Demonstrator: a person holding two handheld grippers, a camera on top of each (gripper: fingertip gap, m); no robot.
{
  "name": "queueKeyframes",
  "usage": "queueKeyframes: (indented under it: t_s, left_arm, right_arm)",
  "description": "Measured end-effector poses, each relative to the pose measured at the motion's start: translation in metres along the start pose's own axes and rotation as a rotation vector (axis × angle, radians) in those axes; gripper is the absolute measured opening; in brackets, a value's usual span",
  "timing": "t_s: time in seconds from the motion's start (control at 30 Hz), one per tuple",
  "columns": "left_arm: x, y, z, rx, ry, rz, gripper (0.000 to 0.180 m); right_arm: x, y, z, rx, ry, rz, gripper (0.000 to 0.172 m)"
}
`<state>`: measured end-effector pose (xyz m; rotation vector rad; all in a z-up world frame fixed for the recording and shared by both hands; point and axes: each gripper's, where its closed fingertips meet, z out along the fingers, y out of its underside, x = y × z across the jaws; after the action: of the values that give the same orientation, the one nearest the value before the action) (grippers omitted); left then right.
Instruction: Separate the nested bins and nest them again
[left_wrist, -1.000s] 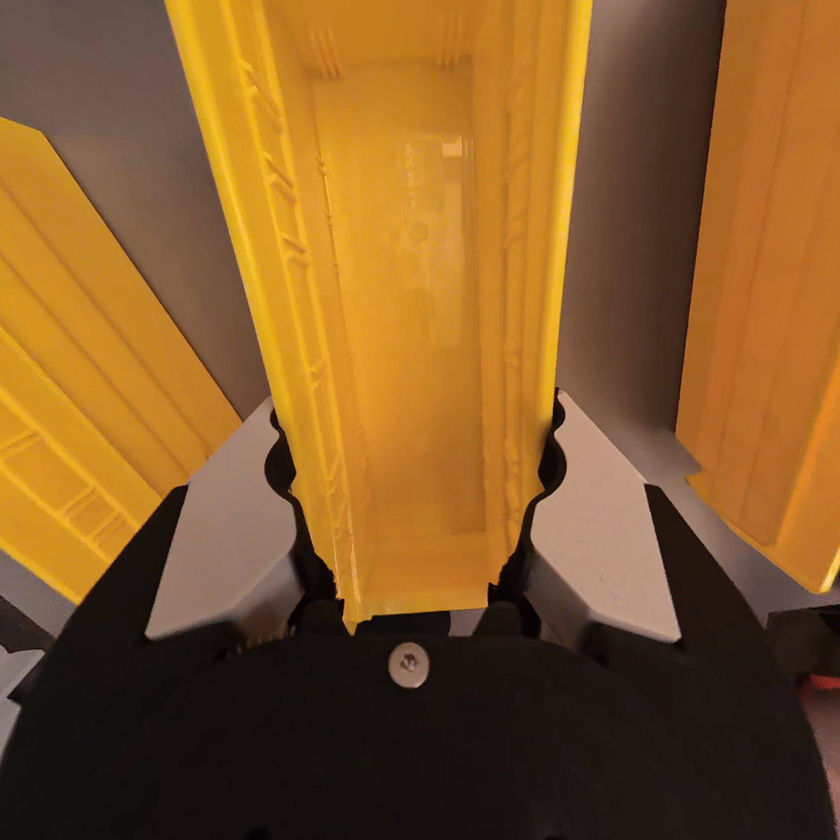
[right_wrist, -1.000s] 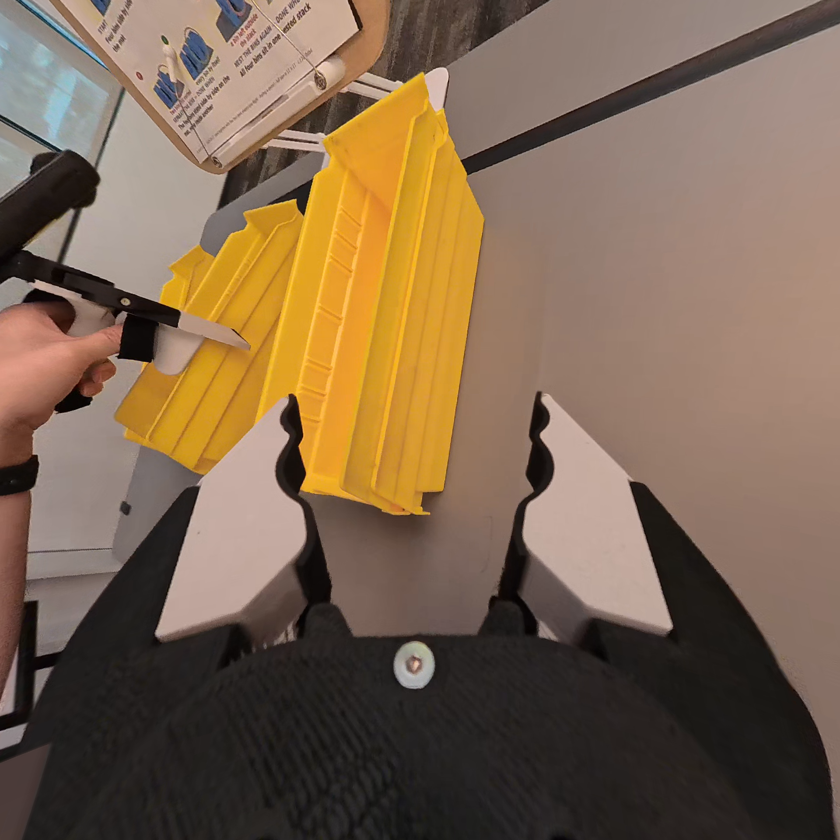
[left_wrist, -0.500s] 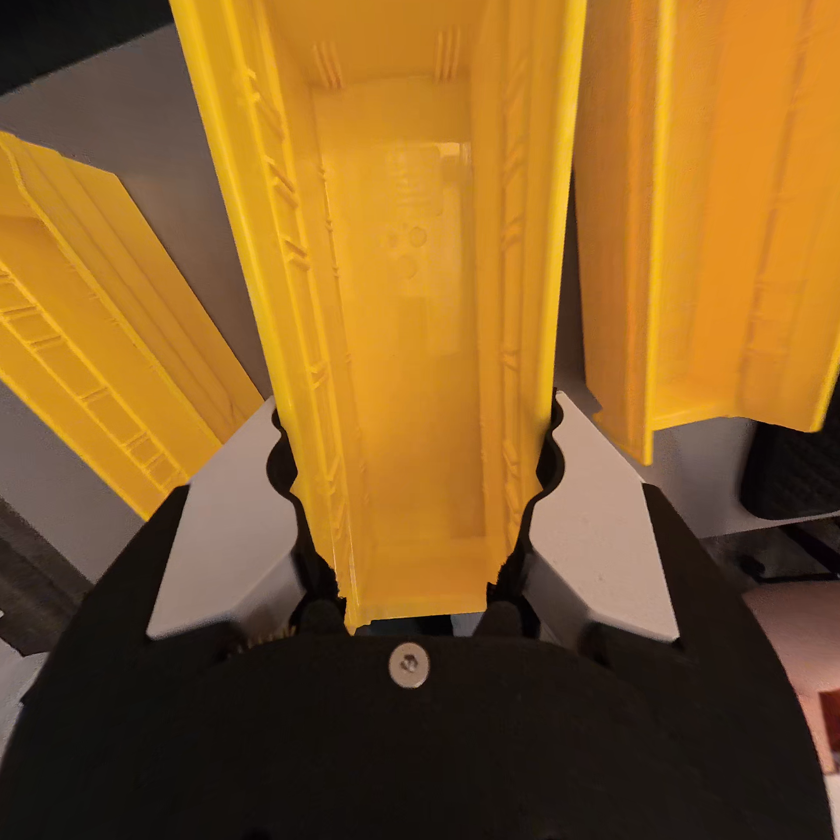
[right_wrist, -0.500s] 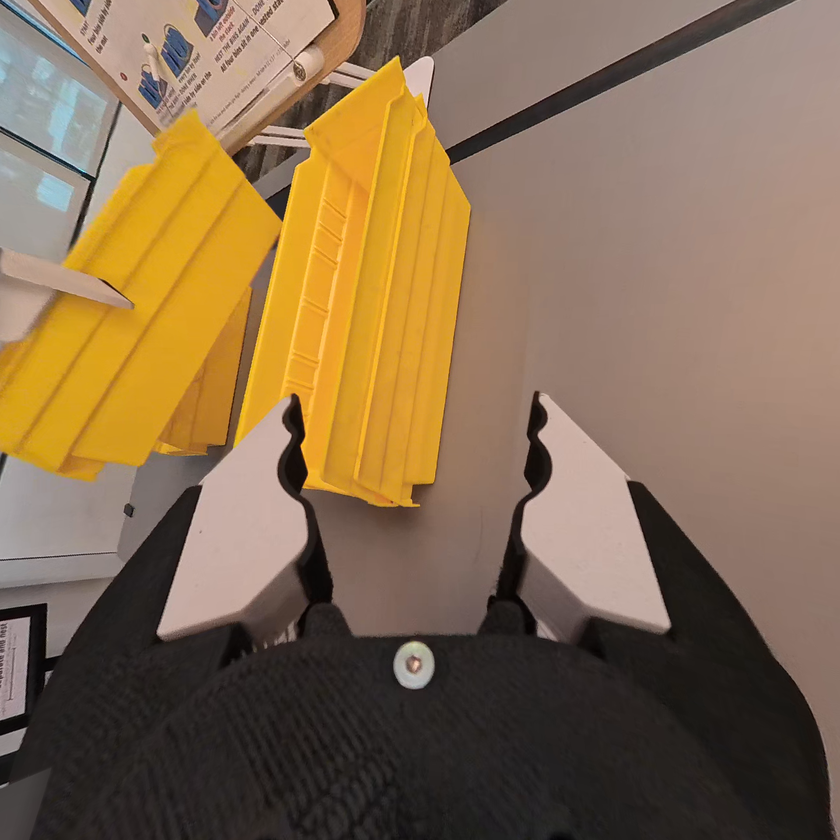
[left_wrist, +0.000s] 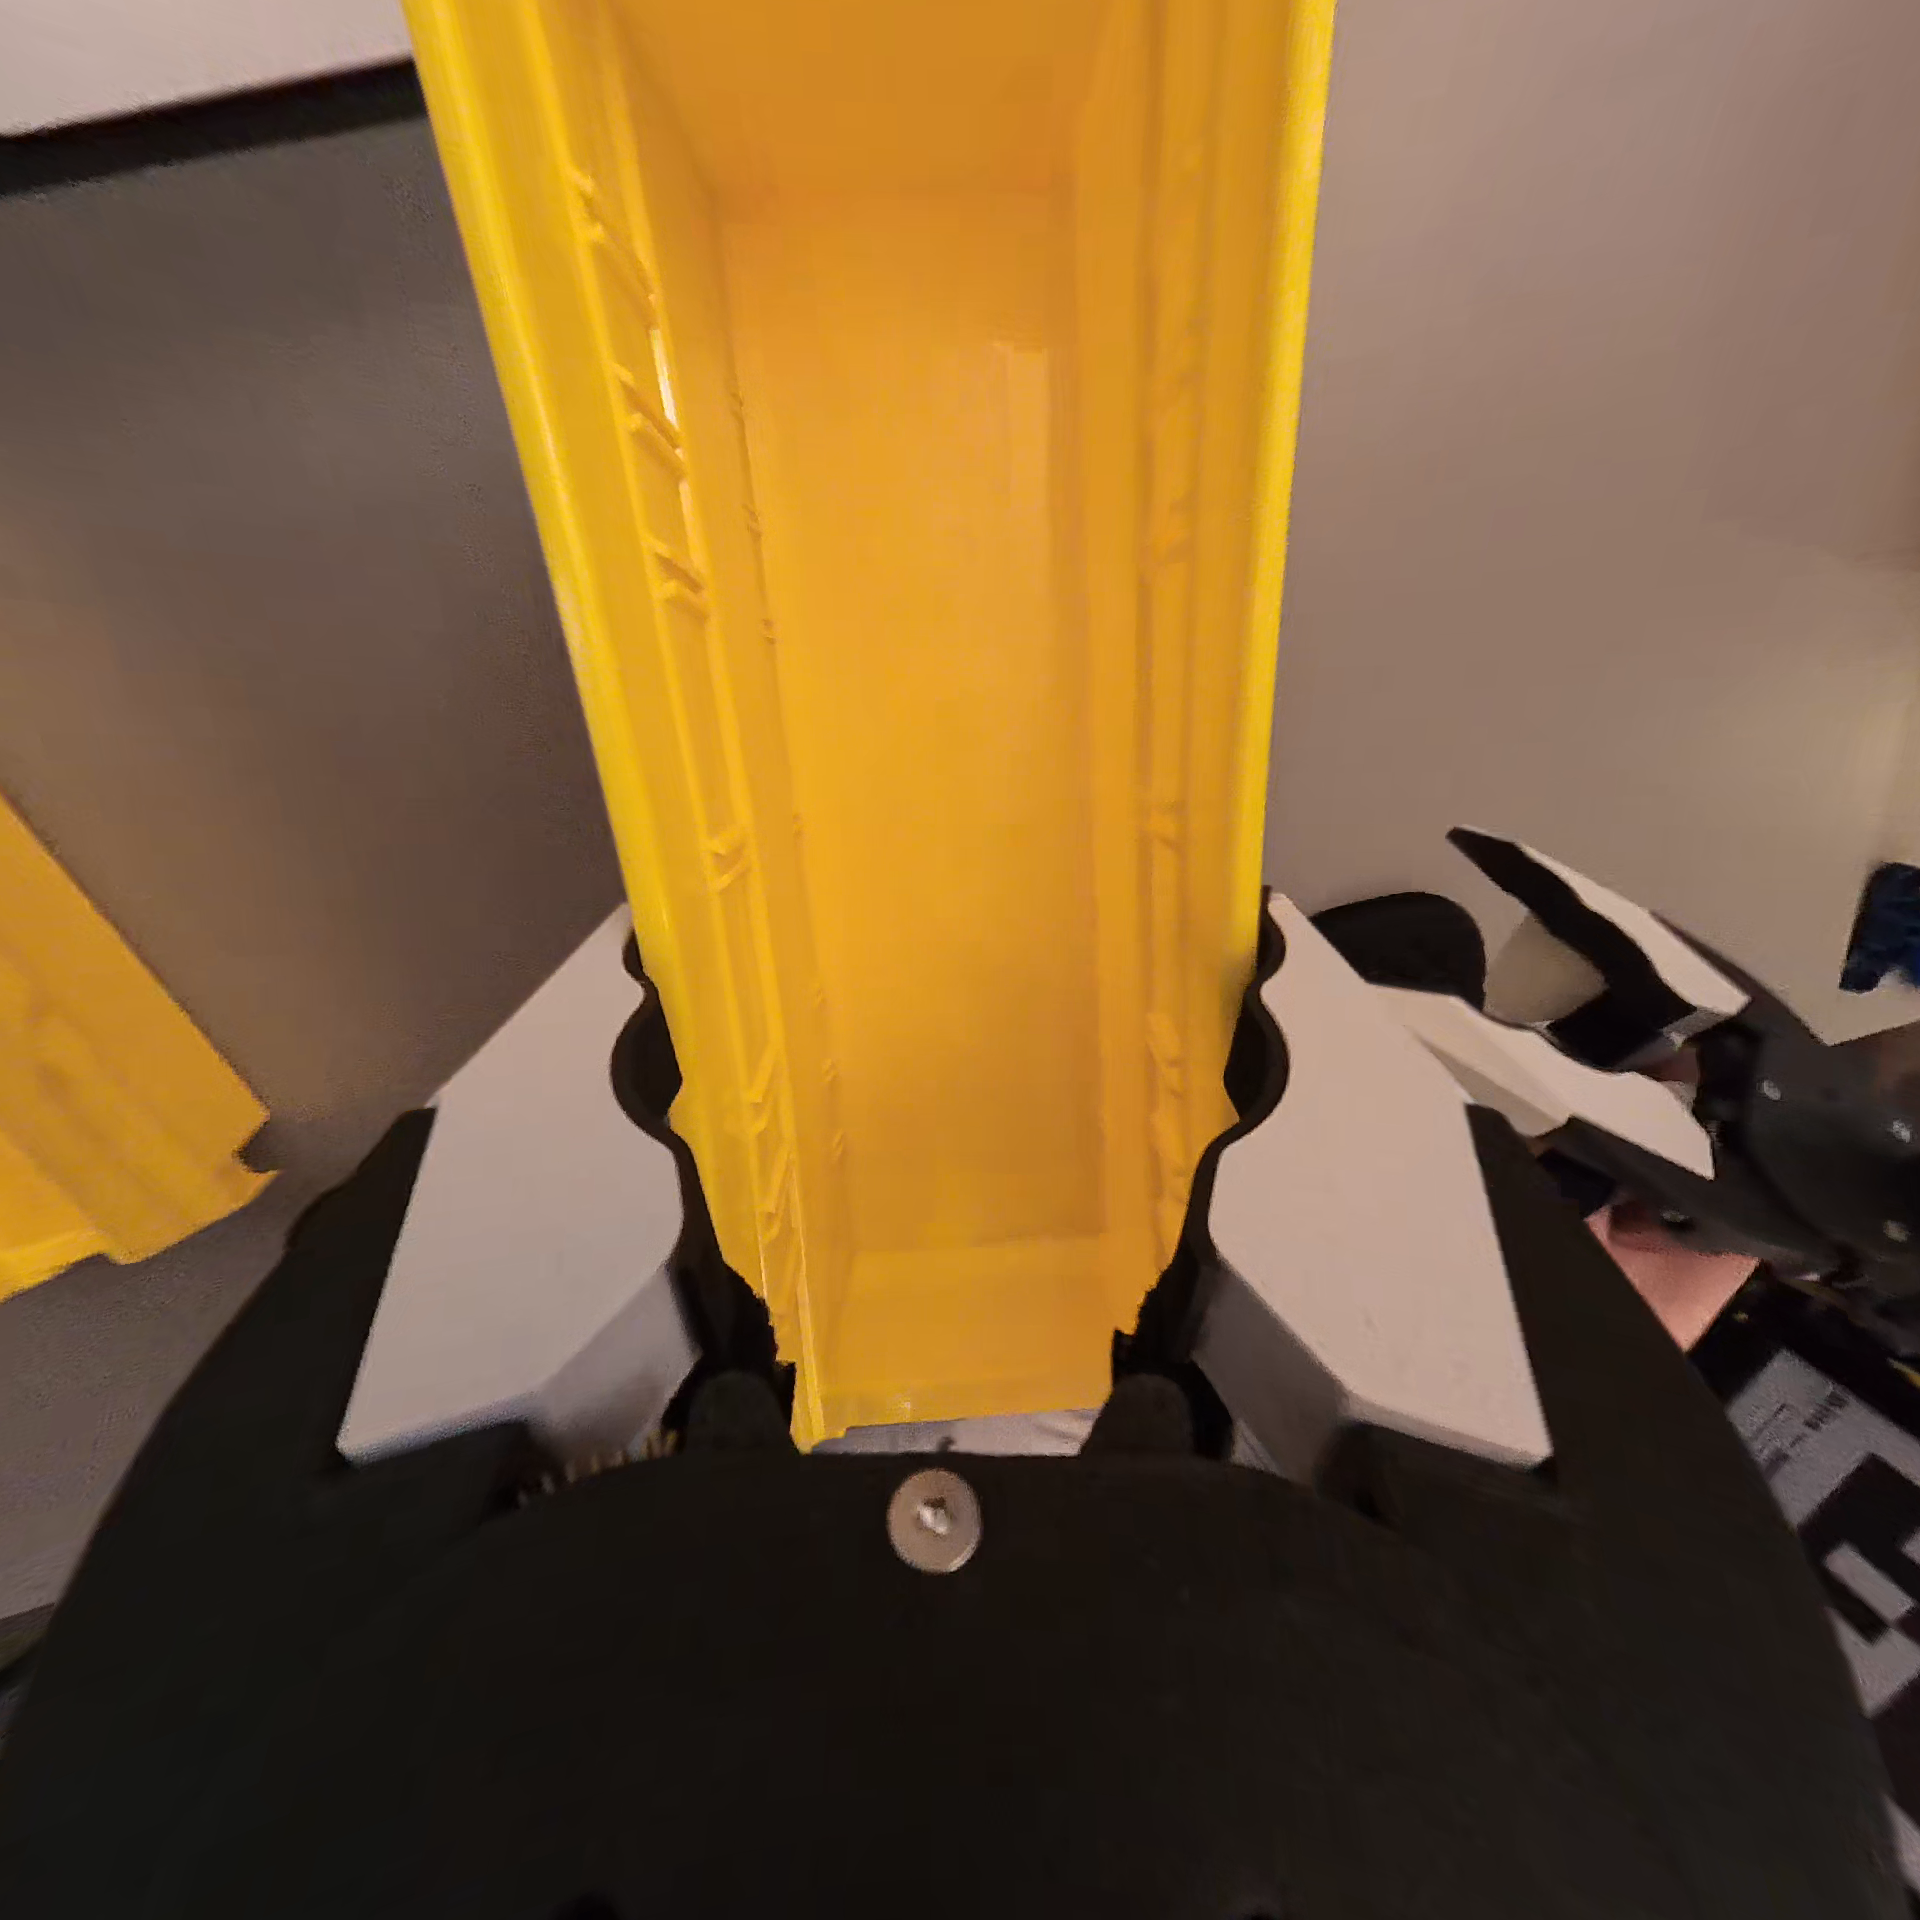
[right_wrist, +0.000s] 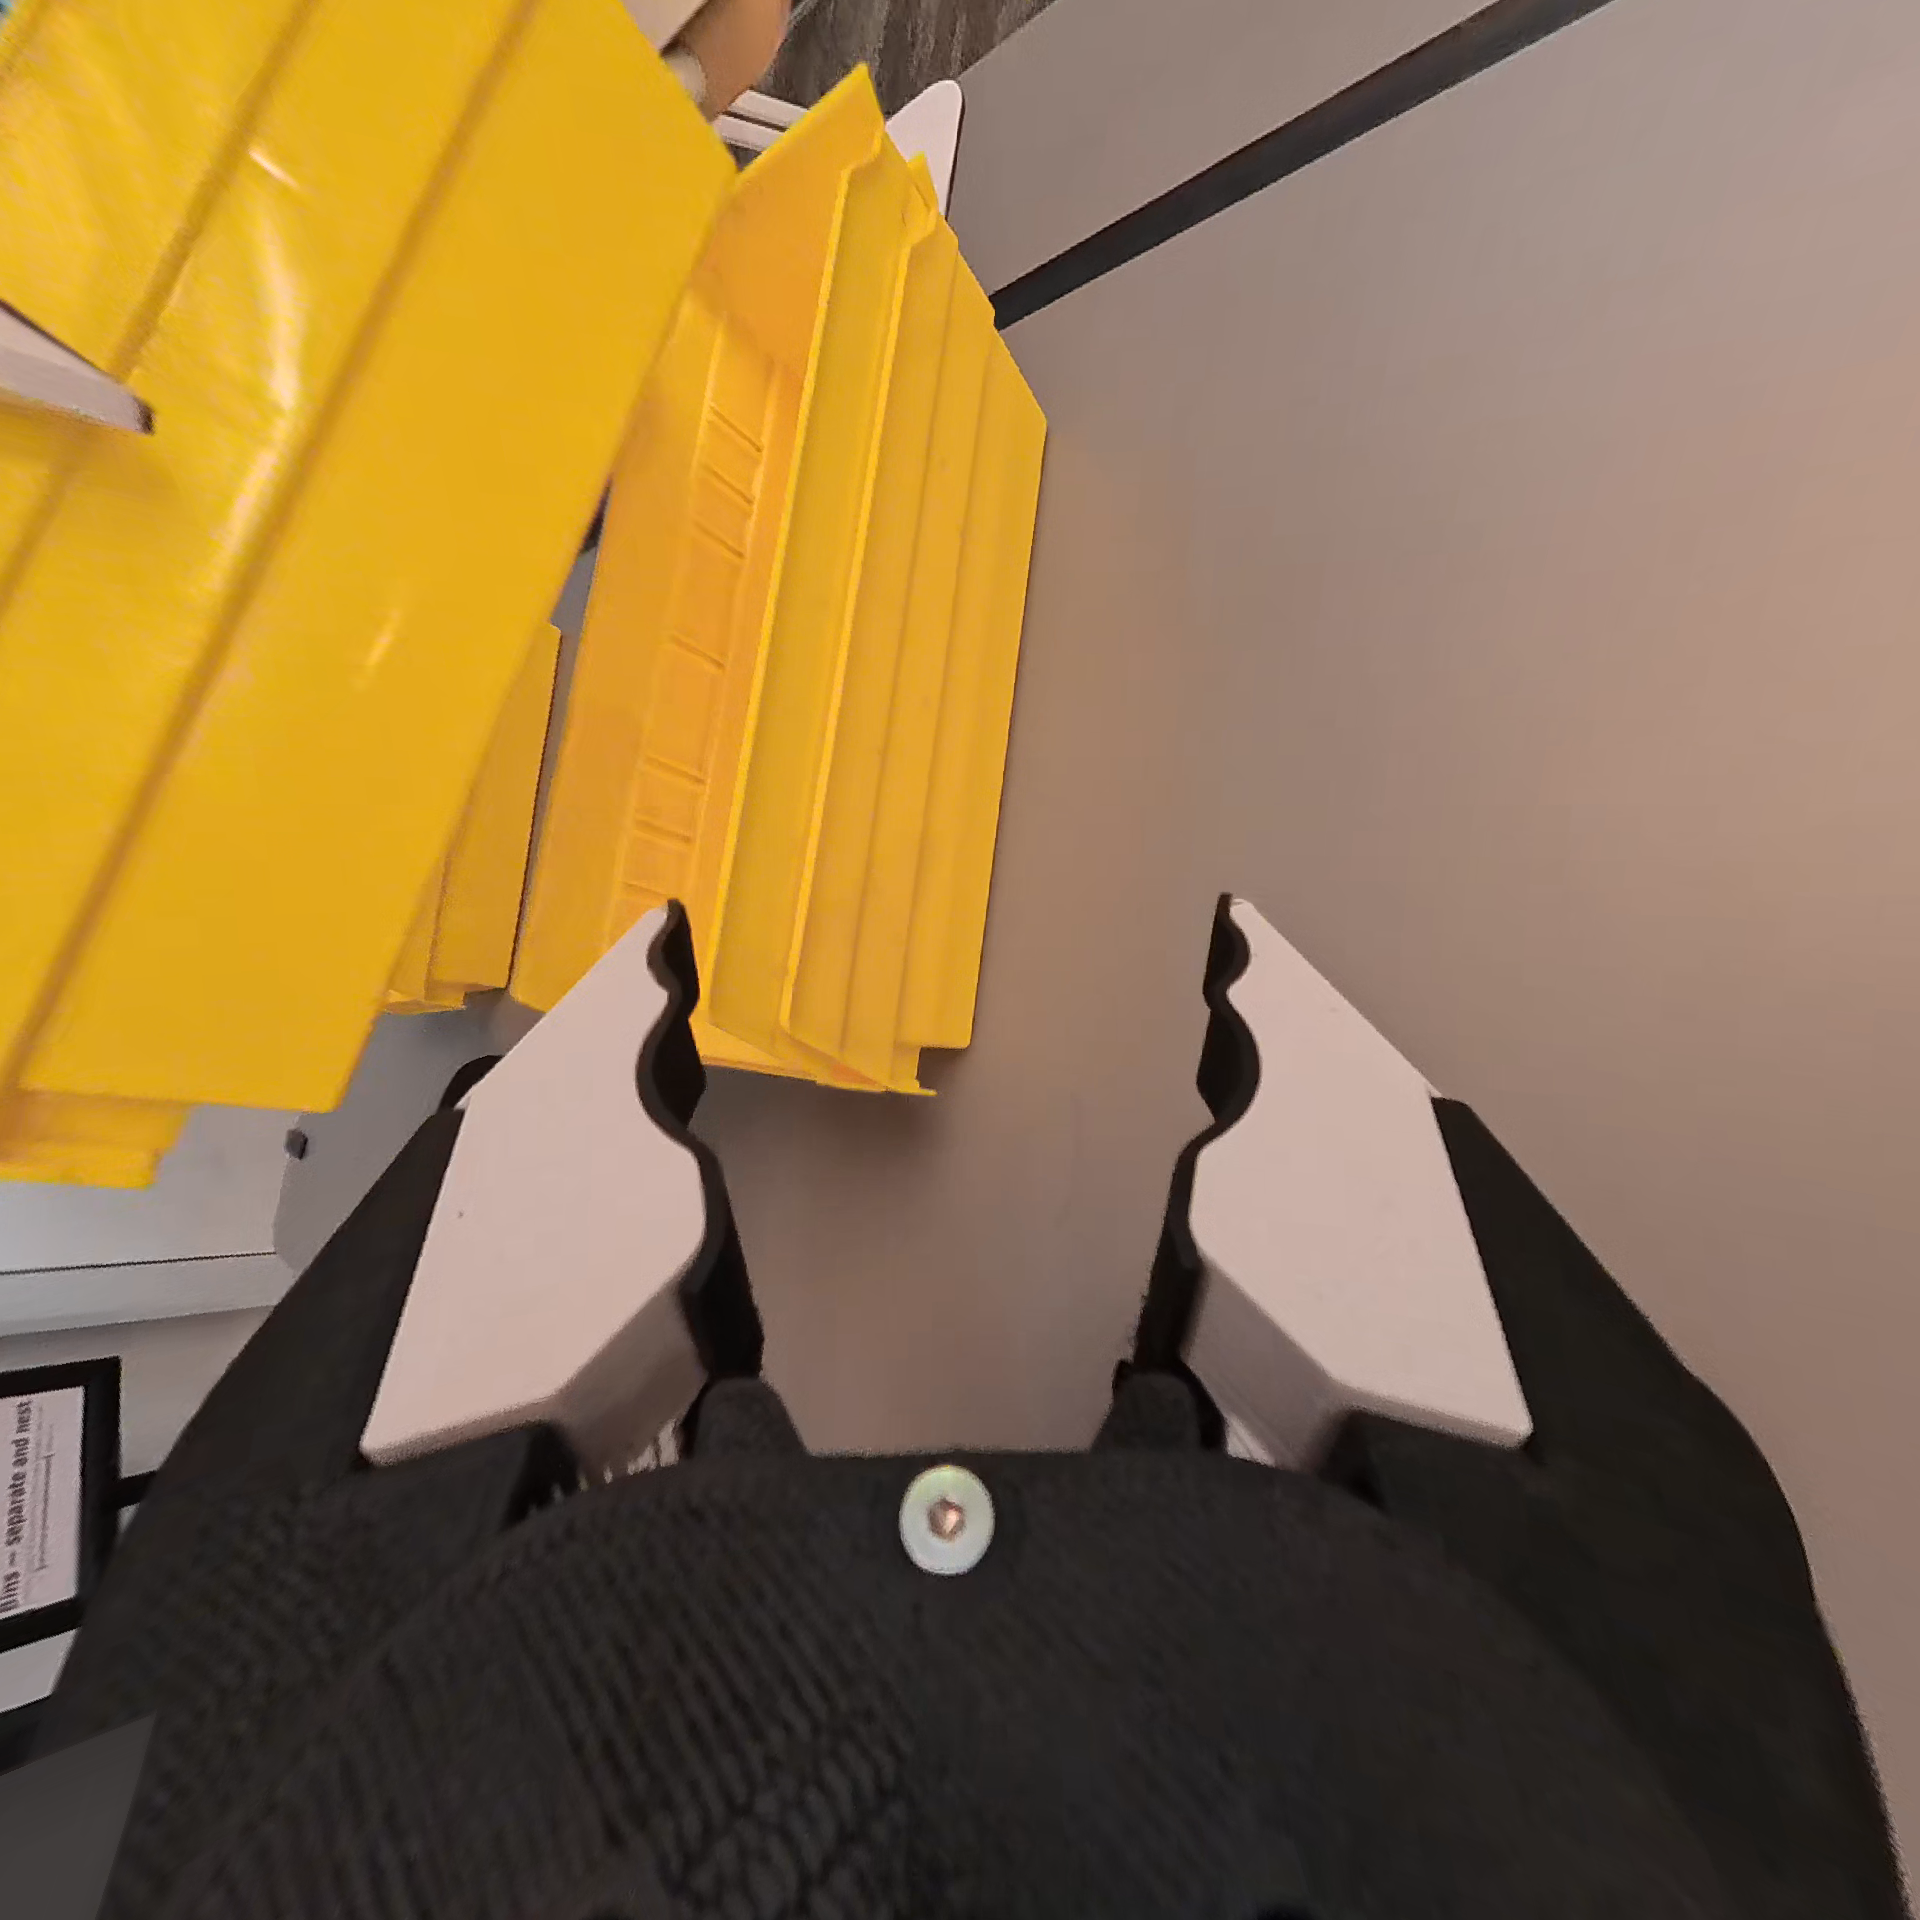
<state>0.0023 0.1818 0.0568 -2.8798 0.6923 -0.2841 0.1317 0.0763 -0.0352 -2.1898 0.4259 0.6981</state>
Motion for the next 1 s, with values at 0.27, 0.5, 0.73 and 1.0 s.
queueKeyframes:
  t_s: [0.27,0.5,0.73,1.0]
  left_arm:
    - [0.015,0.0,0.043,0.041,-0.04,-0.073,0.113]
    - [0.017,0.003,0.065,0.011,-0.075,-0.118,0.115]
    - [0.014,-0.011,0.072,0.087,-0.13,-0.101,0.119]
    - [0.009,-0.005,0.101,0.068,-0.142,-0.108,0.123]
  right_arm:
    - [0.009,0.004,-0.016,0.045,-0.041,0.034,0.099]
    - [0.021,0.009,-0.02,0.051,-0.078,0.065,0.099]
    - [0.027,0.012,-0.019,0.04,-0.095,0.072,0.098]
    - [0.035,0.02,-0.018,0.016,-0.094,0.081,0.097]
